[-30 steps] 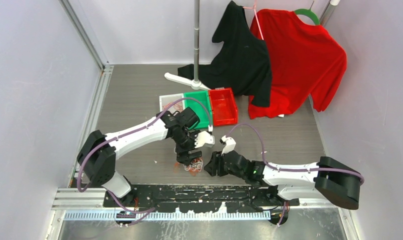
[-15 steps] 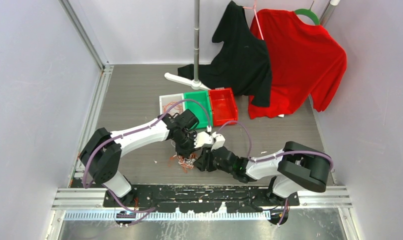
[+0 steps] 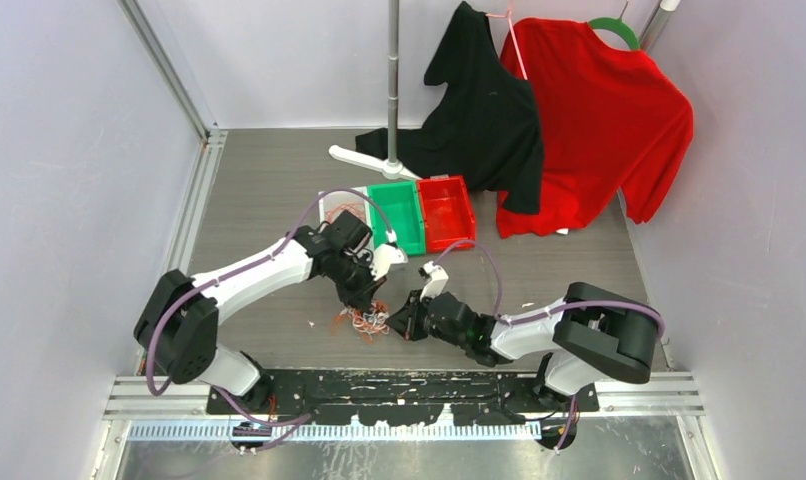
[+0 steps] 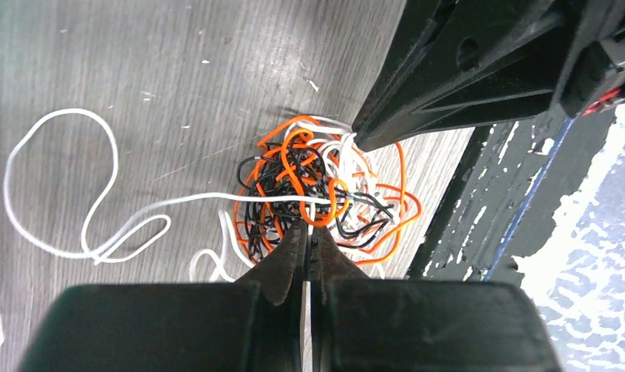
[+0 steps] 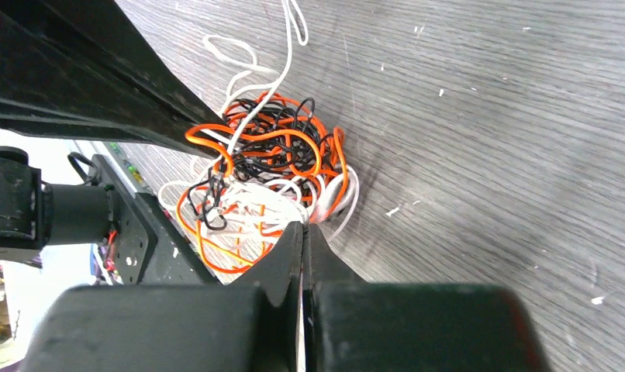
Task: Untangle the cables
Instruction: Untie the cable.
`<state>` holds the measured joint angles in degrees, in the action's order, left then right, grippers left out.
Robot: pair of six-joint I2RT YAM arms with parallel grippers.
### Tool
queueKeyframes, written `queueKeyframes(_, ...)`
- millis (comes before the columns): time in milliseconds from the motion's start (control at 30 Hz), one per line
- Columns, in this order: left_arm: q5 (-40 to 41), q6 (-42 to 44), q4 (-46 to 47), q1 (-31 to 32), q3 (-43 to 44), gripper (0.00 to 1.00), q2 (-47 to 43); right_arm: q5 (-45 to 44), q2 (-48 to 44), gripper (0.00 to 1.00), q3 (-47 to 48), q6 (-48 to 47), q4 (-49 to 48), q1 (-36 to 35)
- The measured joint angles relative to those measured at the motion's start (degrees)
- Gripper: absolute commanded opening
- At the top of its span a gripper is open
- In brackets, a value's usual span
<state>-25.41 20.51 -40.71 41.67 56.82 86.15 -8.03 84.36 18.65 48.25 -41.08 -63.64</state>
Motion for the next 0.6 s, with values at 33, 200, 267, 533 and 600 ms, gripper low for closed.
queueKeyframes(33, -0.33, -0.72, -0.13, -0.66, 0.00, 0.00, -0.90, 0.00, -0.02, 0.01, 0.00, 0.07, -0.37, 0.00)
queueKeyframes(200, -2.05, -2.60, -1.27, -3.63, 0.09, 0.00, -5.88, -0.63, -4.52, 0.01, -1.31, 0.57, -0.72, 0.00)
queueKeyframes(267, -3.26, -3.26, -2.36, -4.96, 0.48, 0.00, -7.89, -1.09, -7.45, 0.01, -1.66, 0.61, -0.09, 0.00)
queueKeyframes(533, -10.10, -4.24, -9.05, -8.41, 5.86, 0.00, -14.27, -5.90, -25.09, 0.01, -3.04, -0.22, 9.07, 0.00)
queueKeyframes(600, -11.78, -4.02, -10.97, -8.90, 7.28, 0.00, -16.02, -7.82, -30.58, 0.01, -3.93, -0.57, 12.48, 0.00)
